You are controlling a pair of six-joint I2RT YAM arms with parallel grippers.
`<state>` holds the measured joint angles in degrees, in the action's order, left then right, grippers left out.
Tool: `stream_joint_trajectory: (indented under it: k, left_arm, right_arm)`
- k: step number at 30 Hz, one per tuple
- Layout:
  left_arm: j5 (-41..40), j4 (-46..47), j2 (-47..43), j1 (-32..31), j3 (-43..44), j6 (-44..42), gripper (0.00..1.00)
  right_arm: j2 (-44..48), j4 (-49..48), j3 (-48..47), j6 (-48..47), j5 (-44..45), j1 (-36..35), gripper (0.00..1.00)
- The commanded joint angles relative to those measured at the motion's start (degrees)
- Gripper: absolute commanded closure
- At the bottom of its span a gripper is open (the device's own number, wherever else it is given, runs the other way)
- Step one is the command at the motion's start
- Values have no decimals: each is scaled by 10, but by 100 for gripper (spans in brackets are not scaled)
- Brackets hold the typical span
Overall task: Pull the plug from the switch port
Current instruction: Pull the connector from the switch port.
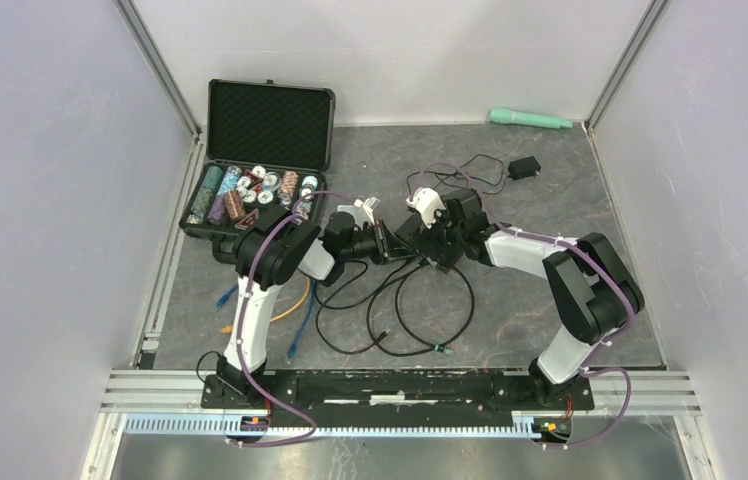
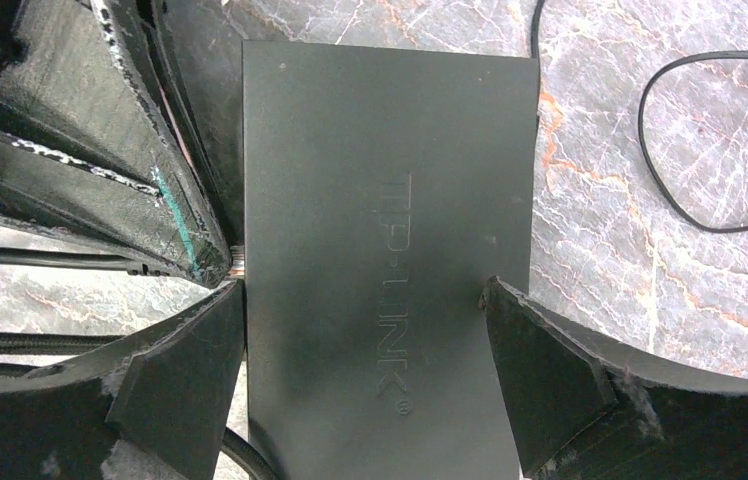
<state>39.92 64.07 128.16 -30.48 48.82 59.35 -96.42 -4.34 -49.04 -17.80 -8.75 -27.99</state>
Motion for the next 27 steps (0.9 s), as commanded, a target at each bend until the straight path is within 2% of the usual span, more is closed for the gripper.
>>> stream_joint_trajectory:
  k: [1, 6, 10, 14, 19, 24, 27]
  left_arm:
    - [9, -165, 0, 6, -21, -107, 98]
    - [7, -137, 2, 5, -24, -82, 98]
    - [5, -42, 22, 2, -45, -4, 98]
    - [6, -43, 9, 2, -53, -13, 98]
    - [6, -116, -50, 21, -52, -91, 98]
    - [26, -260, -134, 57, -21, -204, 98]
    - [36, -374, -199, 66, 2, -302, 98]
  right_arm:
    - [-11, 42, -34, -52, -8, 12, 9]
    - [-13, 25, -21, -19, -4, 16, 10]
    - [-10, -18, 2, 35, 18, 16, 10]
    - [-11, -24, 1, 51, 22, 18, 10]
    - [3, -2, -11, 41, -33, 39, 5]
    - [24, 10, -24, 27, -158, 85, 2]
    - [36, 19, -29, 16, -206, 104, 2]
